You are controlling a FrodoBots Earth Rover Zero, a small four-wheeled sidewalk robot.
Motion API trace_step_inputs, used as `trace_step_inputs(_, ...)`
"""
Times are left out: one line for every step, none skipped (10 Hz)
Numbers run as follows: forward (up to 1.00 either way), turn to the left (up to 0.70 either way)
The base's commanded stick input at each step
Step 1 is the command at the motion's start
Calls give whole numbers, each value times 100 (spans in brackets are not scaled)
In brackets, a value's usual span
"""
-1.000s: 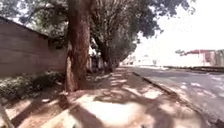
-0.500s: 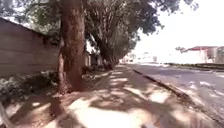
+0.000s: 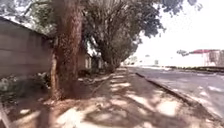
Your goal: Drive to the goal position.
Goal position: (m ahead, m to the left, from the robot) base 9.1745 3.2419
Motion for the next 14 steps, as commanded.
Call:
trace_step_inputs(70,-35)
trace_step_inputs(70,-35)
trace_step_inputs(70,-27)
trace_step_inputs(70,-18)
trace_step_inputs(70,-10)
trace_step_inputs(70,-2)
trace_step_inputs(70,0)
trace_step_inputs(70,0)
trace_step_inputs(70,-12)
trace_step_inputs(70,-29)
trace_step_inputs(70,-35)
trace_step_inputs(70,-35)
trace_step_inputs(70,-27)
trace_step_inputs(70,-11)
